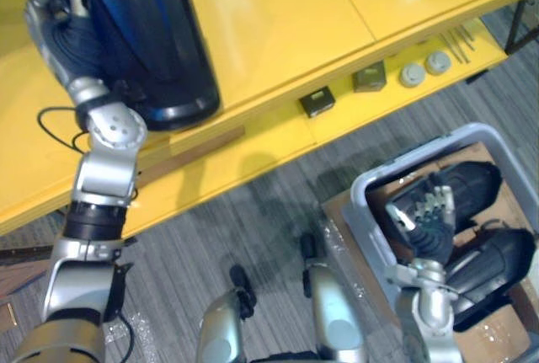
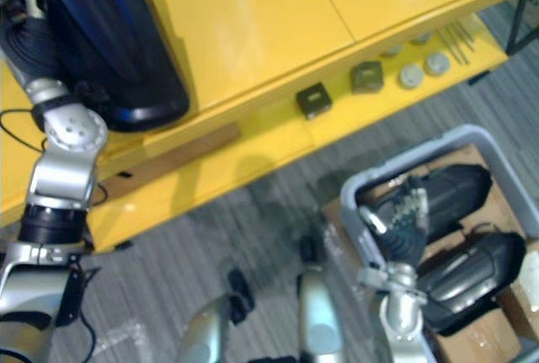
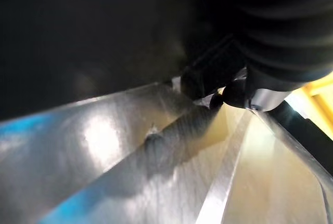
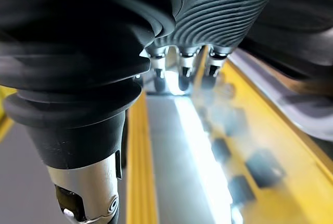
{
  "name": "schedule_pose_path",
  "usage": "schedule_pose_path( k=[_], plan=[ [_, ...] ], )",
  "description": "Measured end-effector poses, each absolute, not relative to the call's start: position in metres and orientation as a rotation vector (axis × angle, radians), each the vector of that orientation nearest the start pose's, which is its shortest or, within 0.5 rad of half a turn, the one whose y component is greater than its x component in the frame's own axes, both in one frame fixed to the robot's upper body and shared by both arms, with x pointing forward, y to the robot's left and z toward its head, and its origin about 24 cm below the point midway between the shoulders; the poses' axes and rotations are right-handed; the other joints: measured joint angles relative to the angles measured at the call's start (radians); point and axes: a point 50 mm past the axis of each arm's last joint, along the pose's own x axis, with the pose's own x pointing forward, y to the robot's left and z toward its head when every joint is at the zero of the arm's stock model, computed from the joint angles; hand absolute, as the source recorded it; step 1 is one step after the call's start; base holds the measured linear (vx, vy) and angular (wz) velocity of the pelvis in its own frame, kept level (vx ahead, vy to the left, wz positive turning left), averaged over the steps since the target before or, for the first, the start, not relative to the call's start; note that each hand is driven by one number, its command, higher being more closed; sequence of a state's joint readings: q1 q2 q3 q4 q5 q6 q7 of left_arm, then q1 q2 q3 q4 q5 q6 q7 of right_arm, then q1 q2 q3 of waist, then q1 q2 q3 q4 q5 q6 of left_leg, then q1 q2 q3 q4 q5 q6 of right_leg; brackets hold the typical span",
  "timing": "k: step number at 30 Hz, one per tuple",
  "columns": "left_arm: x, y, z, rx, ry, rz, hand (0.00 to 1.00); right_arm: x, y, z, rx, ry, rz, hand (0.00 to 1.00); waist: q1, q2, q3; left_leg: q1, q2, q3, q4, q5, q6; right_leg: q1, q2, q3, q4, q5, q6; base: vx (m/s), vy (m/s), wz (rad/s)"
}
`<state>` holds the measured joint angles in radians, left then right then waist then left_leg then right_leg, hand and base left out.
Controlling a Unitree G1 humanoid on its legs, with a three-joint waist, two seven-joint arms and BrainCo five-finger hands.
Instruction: Walk over and take plastic housings, then place them on the shelf
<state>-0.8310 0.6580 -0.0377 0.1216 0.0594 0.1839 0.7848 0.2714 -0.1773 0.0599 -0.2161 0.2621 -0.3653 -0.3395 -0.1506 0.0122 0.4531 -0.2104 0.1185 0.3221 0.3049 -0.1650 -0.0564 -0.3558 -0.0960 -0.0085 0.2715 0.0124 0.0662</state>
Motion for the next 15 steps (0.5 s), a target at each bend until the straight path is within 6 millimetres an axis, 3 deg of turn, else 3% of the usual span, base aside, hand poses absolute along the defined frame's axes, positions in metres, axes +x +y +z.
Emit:
schedule_pose_path(
  k=[4,8,11,15],
  plan=[
    [0.307,0.249,0.346,0.448,-0.895,0.897,1.0,0.191,-0.194,0.067,0.127,-0.278,-0.293,0.0,-0.002,0.02,0.011,0.021,-0.012,0.02,-0.02,0.001,0.0,-0.011,-0.008,0.014,0.026,-0.015,0.0,0.02,0.002,-0.08],
    [0.308,0.245,0.372,0.491,-0.917,0.901,1.0,0.19,-0.19,0.067,0.104,-0.259,-0.22,0.0,-0.006,0.025,0.012,0.046,-0.018,0.043,-0.038,0.003,-0.001,-0.016,-0.009,0.031,0.052,-0.033,0.001,0.03,-0.008,-0.12],
    [0.317,0.245,0.378,0.554,-0.862,0.881,1.0,0.19,-0.184,0.076,0.11,-0.296,-0.159,0.0,-0.023,0.027,0.011,0.042,-0.018,0.051,-0.039,0.003,-0.001,-0.029,-0.008,0.041,0.056,-0.033,0.002,0.01,-0.009,-0.09],
    [0.33,0.242,0.371,0.628,-0.766,0.84,1.0,0.189,-0.182,0.077,0.121,-0.289,-0.115,0.0,-0.03,0.028,0.011,0.039,-0.017,0.071,-0.037,0.002,-0.001,-0.04,-0.006,0.052,0.06,-0.033,0.002,0.02,-0.007,-0.08]
  ],
)
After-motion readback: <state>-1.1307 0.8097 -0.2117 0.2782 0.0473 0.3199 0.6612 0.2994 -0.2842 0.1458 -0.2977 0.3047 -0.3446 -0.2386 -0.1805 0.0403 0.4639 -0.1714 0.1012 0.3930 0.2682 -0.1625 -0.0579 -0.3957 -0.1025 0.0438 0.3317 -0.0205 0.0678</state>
